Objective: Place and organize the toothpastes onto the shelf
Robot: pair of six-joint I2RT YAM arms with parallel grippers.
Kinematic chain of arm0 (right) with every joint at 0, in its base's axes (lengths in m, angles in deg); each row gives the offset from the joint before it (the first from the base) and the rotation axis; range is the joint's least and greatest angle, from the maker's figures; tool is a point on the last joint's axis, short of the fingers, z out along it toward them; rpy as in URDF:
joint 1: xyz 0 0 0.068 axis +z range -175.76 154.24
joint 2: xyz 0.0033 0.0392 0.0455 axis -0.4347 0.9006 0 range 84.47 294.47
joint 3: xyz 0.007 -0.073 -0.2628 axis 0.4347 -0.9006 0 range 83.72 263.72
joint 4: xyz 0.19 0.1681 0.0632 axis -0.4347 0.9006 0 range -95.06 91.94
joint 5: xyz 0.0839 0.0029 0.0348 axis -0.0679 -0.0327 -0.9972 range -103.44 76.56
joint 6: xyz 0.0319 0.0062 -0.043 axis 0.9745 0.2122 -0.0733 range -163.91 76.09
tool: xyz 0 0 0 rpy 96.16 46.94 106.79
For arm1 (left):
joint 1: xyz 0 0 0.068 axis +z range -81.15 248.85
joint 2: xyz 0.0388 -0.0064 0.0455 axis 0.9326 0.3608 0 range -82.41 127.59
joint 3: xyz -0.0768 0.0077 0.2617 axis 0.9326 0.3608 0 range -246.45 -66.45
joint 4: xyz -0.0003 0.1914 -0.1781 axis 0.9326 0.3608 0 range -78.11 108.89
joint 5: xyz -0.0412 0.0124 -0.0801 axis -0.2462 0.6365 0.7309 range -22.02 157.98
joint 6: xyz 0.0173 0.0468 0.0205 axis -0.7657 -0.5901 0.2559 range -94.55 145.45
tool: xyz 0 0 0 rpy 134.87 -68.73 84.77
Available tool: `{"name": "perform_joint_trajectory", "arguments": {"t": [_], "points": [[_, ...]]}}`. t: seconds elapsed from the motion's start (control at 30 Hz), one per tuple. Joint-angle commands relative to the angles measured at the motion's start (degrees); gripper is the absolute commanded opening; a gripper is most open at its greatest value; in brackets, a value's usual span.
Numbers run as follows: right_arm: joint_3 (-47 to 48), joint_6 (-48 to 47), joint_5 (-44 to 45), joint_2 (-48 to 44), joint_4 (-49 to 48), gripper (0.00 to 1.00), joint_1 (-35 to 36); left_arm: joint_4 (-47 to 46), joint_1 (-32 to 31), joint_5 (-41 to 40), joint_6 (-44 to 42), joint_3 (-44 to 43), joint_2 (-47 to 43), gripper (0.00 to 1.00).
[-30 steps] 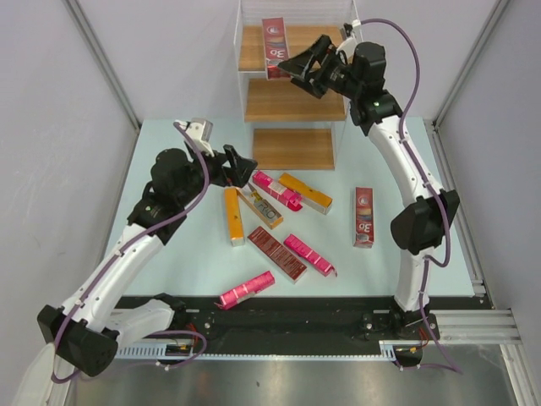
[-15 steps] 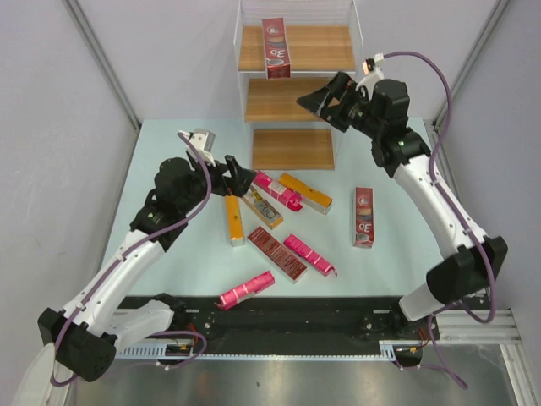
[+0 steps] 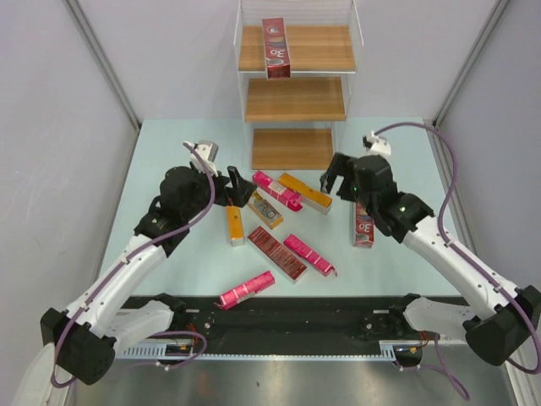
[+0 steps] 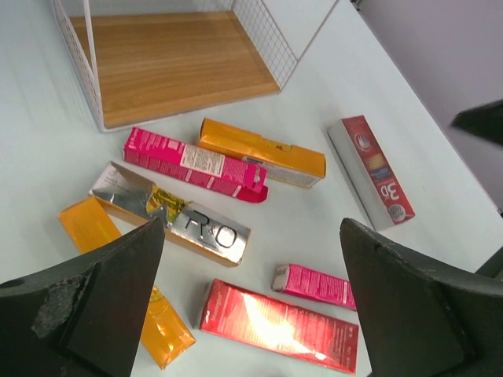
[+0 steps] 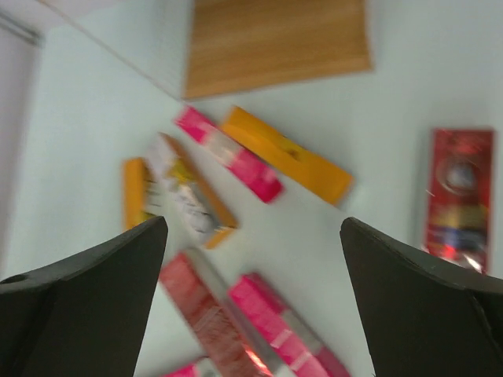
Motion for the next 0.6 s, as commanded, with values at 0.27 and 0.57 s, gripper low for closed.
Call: {"name": "perform_joint_trajectory", "arguments": {"t": [0.27, 0.57], "points": [[-21.05, 0.34, 14.01, 1.25, 6.69, 0.98, -4.99, -1.75, -0.33, 2.69, 3.36, 6.03, -1.12, 1.0], [-24.83, -3.7, 6.46, 9.07, -0.43, 0.96, -12.45, -1.14, -0.32, 3.31, 3.89, 6.12, -0.41, 1.0]]}}
